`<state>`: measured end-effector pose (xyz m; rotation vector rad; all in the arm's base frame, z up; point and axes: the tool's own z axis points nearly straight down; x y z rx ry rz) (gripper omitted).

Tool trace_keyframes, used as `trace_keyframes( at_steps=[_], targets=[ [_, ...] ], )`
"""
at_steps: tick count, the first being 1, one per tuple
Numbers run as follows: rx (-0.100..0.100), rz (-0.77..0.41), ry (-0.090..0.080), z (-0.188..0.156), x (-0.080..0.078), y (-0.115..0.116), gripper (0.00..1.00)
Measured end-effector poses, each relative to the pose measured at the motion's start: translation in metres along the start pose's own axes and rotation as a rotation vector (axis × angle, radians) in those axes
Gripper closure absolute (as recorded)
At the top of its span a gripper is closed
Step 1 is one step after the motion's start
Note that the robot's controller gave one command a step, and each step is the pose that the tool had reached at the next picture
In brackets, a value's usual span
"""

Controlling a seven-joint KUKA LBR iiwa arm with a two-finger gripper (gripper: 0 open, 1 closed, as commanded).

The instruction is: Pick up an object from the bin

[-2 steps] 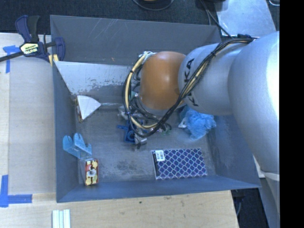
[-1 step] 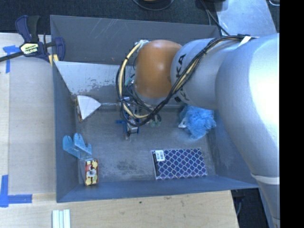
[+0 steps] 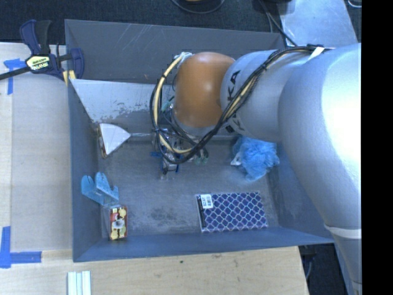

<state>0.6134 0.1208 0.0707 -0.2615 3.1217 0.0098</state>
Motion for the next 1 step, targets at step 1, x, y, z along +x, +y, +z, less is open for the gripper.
trace_keyframes(
  at_steps=[1],
  targets=[
    [0.000, 0.000, 0.000, 0.0000, 0.0000, 0.0000, 1.00]
  ],
)
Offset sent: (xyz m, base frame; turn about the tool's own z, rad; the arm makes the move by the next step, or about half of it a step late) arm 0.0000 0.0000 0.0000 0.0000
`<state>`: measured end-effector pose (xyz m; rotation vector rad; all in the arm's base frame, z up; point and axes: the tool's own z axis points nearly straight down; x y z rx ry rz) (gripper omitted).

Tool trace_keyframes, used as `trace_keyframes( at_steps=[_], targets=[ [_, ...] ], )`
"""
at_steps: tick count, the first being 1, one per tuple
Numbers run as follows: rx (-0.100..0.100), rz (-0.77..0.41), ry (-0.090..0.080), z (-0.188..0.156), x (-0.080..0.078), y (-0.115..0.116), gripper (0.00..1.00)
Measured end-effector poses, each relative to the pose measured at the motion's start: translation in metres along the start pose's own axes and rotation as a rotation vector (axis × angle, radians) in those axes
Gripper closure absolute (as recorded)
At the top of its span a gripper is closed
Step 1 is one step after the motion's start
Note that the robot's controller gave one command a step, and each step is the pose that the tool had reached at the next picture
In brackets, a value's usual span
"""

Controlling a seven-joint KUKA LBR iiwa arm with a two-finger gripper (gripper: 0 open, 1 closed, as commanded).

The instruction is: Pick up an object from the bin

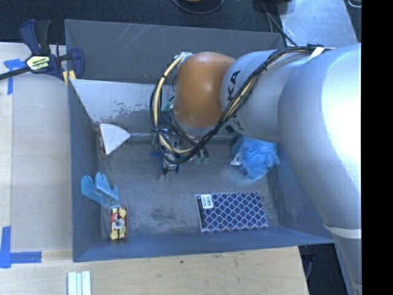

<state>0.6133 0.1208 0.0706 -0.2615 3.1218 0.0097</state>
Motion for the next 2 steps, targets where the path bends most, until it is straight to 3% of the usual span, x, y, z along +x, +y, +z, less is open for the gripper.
trace_keyframes(
  at_steps=[1, 2],
  targets=[
    [0.000, 0.000, 0.000, 0.000, 0.000, 0.000, 1.00],
    [0.001, -0.005, -0.006, 0.000, -0.003, -0.035, 1.00]
  ],
)
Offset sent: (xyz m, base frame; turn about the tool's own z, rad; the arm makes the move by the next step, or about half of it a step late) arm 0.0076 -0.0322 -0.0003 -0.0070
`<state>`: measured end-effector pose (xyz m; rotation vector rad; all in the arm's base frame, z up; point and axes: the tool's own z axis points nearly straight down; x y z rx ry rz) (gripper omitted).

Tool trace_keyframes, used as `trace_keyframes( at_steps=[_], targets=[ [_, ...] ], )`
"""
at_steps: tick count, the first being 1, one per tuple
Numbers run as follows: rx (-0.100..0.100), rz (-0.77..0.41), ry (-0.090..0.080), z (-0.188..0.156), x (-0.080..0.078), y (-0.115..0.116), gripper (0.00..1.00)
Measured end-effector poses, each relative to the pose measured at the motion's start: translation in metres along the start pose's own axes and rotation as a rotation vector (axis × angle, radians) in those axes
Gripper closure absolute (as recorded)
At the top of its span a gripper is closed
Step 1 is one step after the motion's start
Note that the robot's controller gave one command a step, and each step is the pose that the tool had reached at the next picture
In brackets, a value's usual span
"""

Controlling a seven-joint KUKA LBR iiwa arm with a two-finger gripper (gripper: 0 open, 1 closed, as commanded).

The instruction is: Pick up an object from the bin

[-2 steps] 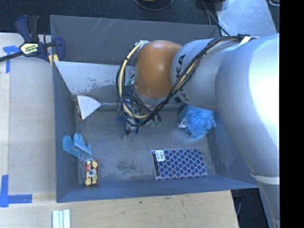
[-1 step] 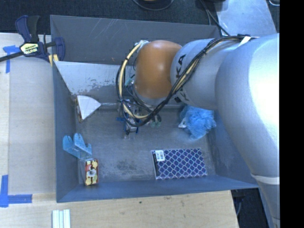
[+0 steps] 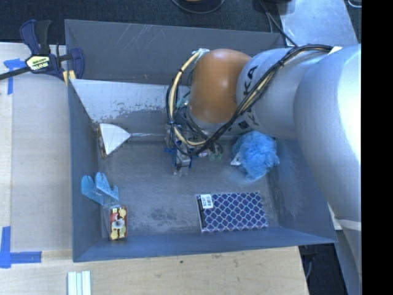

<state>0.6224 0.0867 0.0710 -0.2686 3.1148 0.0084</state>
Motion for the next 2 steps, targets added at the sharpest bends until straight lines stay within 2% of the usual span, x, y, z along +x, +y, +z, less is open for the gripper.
trace_keyframes(
  at_steps=[2],
  targets=[
    [-0.001, 0.031, 0.000, -0.0004, -0.0031, -0.0008, 1.00]
  ],
)
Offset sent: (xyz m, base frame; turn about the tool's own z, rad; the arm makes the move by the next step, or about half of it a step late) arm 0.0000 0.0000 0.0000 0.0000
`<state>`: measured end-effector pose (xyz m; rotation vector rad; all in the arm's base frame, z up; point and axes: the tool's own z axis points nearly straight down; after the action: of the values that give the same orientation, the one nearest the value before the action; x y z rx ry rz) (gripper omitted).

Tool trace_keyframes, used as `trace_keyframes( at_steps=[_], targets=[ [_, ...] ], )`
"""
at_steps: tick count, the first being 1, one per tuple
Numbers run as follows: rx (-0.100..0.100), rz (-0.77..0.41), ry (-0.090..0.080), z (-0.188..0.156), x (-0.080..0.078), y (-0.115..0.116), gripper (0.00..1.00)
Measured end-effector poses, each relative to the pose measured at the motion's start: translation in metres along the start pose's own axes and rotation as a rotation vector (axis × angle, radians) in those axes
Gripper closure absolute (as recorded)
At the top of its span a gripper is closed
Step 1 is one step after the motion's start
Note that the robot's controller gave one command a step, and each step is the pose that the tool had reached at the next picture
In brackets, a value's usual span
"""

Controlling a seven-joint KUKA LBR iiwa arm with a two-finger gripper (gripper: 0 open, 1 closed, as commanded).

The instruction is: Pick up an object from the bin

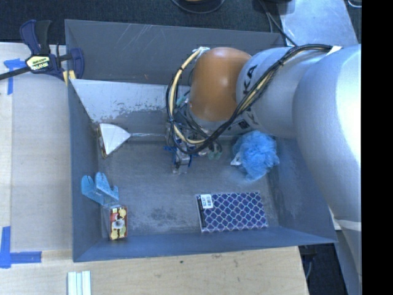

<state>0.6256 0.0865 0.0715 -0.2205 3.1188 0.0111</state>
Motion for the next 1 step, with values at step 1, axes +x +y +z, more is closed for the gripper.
trace_keyframes(
  at_steps=[1],
  targets=[
    [0.001, 0.006, -0.005, -0.0003, 0.0192, -0.0424, 1.00]
  ],
)
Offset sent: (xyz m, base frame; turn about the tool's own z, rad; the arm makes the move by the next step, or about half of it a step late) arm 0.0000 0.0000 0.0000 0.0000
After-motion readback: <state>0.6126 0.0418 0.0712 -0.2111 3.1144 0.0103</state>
